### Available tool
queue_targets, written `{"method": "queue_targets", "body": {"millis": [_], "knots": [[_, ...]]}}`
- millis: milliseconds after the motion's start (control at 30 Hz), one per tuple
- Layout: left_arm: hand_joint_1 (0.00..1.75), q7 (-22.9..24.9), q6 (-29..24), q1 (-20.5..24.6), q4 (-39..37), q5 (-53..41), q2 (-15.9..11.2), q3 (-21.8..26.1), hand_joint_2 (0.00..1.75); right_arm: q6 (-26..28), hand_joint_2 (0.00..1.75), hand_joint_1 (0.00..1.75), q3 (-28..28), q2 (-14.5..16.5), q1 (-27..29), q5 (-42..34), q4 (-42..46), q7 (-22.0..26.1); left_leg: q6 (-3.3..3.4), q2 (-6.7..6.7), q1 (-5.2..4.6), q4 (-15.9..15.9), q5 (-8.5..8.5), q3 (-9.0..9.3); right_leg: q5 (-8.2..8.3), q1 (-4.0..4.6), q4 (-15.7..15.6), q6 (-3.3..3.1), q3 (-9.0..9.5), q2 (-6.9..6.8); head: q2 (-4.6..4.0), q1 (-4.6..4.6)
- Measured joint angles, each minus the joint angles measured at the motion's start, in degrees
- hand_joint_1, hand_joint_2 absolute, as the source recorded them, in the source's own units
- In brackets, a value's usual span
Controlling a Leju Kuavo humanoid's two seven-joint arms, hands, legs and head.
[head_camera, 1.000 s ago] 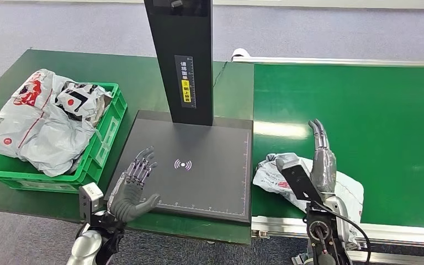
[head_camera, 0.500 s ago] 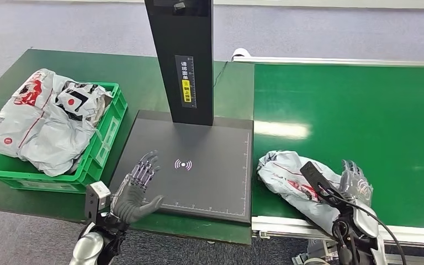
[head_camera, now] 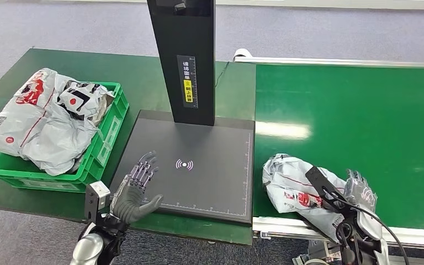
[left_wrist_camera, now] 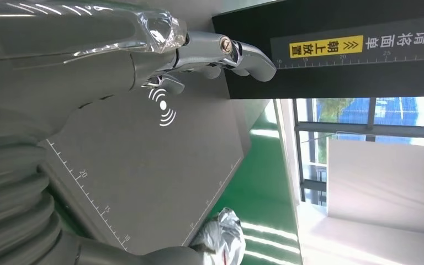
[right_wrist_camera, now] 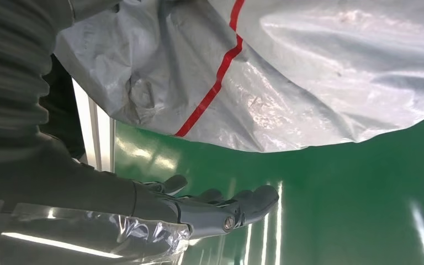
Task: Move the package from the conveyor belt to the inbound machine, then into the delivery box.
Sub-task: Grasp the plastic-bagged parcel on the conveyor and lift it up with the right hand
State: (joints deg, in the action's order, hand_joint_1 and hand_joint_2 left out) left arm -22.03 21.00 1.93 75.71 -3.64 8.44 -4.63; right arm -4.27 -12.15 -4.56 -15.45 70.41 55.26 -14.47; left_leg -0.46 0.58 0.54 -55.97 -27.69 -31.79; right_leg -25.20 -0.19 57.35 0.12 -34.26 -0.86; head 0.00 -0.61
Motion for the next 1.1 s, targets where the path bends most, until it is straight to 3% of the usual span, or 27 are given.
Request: {"method": "queue_targets", "body": {"millis": [133, 167, 500, 833, 967, 1100], "knots": [[0.0, 0.0, -0.1, -0.3, 0.4, 0.0, 0.0, 0.3, 1.75, -1.0, 1.75, 1.69, -0.2, 0.2, 0.1, -0.3, 0.0, 1.7, 0.0, 0.0, 0.0, 0.0, 0.0, 0.0, 0.0, 0.0, 0.0, 0.0, 0.0, 0.01, 0.0, 0.0], [0.0, 0.0, -0.1, -0.4, 0.4, 0.0, 0.0, 0.3, 1.75, -1.5, 1.75, 1.75, -0.2, 0.3, 0.2, -0.6, 0.0, 2.6, 0.0, 0.0, 0.0, 0.0, 0.0, 0.0, 0.0, 0.0, 0.0, 0.0, 0.0, 0.01, 0.0, 0.0], [0.0, -0.7, -0.2, -1.3, 0.7, 0.6, -0.3, 0.7, 1.75, -3.8, 1.75, 1.75, 2.8, 0.2, 0.6, -9.6, 0.1, 15.9, 0.0, 0.07, 0.01, 0.0, 0.0, 0.01, 0.01, 0.01, 0.0, 0.0, -0.01, 0.06, 0.0, 0.0], [0.0, -1.5, -0.2, -2.3, 1.3, 0.7, -0.8, 0.9, 1.75, -2.5, 1.75, 1.75, 7.0, -0.5, 1.6, -12.1, 2.3, 18.0, -0.01, 0.07, 0.02, 0.0, 0.0, -0.01, 0.0, 0.03, 0.0, -0.01, -0.02, 0.06, 0.0, 0.0], [0.0, -2.2, -0.2, -2.9, 1.7, 0.7, -0.8, 1.1, 1.75, 2.4, 1.75, 1.75, 7.6, -0.5, 1.9, -14.3, 3.4, 20.9, -0.01, 0.07, 0.02, 0.0, 0.0, -0.03, 0.01, 0.02, 0.0, -0.01, -0.02, 0.06, 0.0, -0.01], [0.0, -3.6, -0.9, -3.9, 3.0, 0.9, -0.9, 1.5, 1.75, 12.2, 1.75, 1.75, 6.8, 0.3, 1.9, -20.8, 7.7, 27.2, -0.01, 0.06, 0.02, 0.0, 0.0, -0.03, 0.0, 0.02, 0.0, -0.01, -0.05, 0.05, 0.0, -0.01]]}}
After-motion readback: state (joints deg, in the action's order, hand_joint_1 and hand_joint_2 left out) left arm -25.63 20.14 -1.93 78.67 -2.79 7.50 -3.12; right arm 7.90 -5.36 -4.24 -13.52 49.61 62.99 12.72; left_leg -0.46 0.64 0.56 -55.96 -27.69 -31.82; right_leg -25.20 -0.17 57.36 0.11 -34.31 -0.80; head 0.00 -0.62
